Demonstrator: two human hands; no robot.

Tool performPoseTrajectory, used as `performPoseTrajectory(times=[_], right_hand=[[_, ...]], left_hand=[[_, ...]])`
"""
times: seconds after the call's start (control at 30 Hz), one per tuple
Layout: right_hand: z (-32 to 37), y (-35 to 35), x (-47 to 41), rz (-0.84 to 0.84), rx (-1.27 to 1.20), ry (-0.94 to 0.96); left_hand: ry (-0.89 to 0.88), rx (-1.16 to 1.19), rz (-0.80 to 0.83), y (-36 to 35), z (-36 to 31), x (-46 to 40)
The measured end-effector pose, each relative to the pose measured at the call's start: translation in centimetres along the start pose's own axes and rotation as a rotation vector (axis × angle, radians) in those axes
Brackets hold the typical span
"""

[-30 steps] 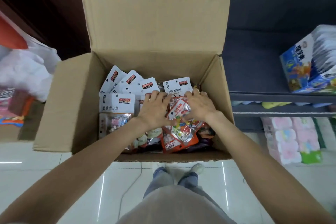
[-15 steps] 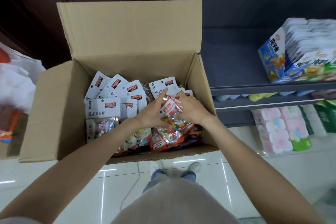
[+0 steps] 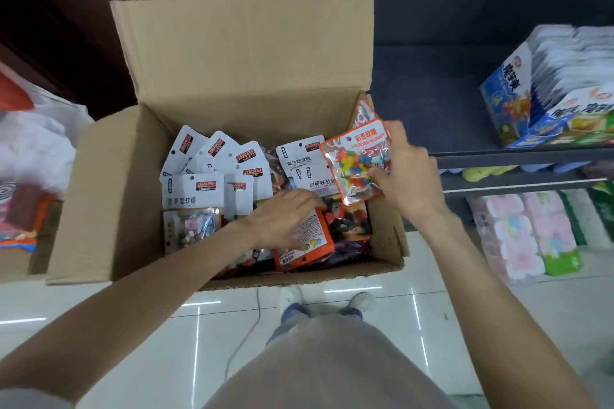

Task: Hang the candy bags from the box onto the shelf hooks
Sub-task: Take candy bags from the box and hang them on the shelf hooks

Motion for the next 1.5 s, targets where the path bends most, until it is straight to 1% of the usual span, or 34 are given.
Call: performPoseTrajectory(times=[0.07,0.1,0.13,0.2,0.27,0.3,0.37,0.43,0.5,0.57,0.67,0.73,0.8,0.87,1.0,1.13,1.23,1.3,1.4,1.5], right_hand=[[0.1,-0.1,0.0,-0.014,-0.002,0.006],[0.1,-0.4,0.0,-0.023,0.013,0.015],[0.1,-0.7,0.1,-0.033,0.025,0.023],[-0.1,-1.1,0.1,-0.047,0.010,0.031],[-0.6,-0.8,0.3,-0.065,-0.066,0.027],[-0.8,-0.4,0.6,-0.083,-0.127,0.021],[-1.1,0.8,1.4,-0.150,-0.282,0.009],[-1.5,2.4,2.6,-0.253,-0.492,0.012],[-2.1,3.6,4.0,-0.345,-0.705,0.029],[-2.9,4.5,5.2,-0.364,-0.874,0.036],[-3.5,5.4,6.5,-0.273,-1.102,0.127],[-3.5,5.7,6.7,-0.186,-1.156,0.168],[-3.4,5.7,6.7,-0.094,-1.184,0.191],[-3.8,5.8,6.9,-0.025,-1.186,0.232],[-6.4,6.8,8.2,0.014,-1.177,0.275],[-11.1,8.8,10.2,0.024,-1.140,0.305],[-15.2,10.7,11.9,0.018,-1.097,0.317],[-18.6,11.8,13.1,-0.011,-1.071,0.302],[-24.2,13.7,15.0,-0.111,-1.060,0.250],[-28.5,15.8,17.1,-0.263,-1.128,0.181]], left_hand=[[-0.127,-0.183,0.184,-0.7,-0.5,-0.7],[-0.159,-0.239,0.219,-0.8,-0.5,-1.1],[-0.191,-0.274,0.206,-0.6,-0.5,-1.5],[-0.309,-0.288,0.039,0.5,-0.7,-2.1],[-0.360,-0.218,-0.099,2.4,-0.2,-1.8],[-0.346,-0.141,-0.145,3.3,0.4,-1.3],[-0.238,0.094,-0.276,5.5,1.5,0.3],[-0.042,0.371,-0.492,7.8,2.1,2.1],[0.128,0.645,-0.655,9.5,2.1,3.4],[0.181,0.864,-0.788,10.7,1.7,4.1],[0.157,1.106,-0.913,12.0,-0.1,4.5],[0.156,1.183,-0.945,12.4,-2.0,4.6],[0.131,1.210,-0.971,13.0,-4.7,4.7],[0.084,1.216,-0.959,13.7,-7.7,4.5],[0.009,1.292,-0.872,14.7,-12.8,3.0],[-0.010,1.255,-0.799,14.7,-18.6,0.0],[-0.001,1.215,-0.776,13.8,-22.7,-2.8],[0.040,1.182,-0.818,13.3,-24.9,-4.6],[0.125,1.124,-0.931,12.9,-27.5,-7.2],[0.174,1.148,-1.014,12.8,-29.8,-8.8]])
Point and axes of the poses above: each hand's wrist, its own x-axis away from the middle knuckle, its own y-axis out of the back of the hand, z = x × y, the point moved 2 cm from there along -x, towards the middle knuckle, and after that the axes turned 10 degrees about z, right-handed, at the moved point
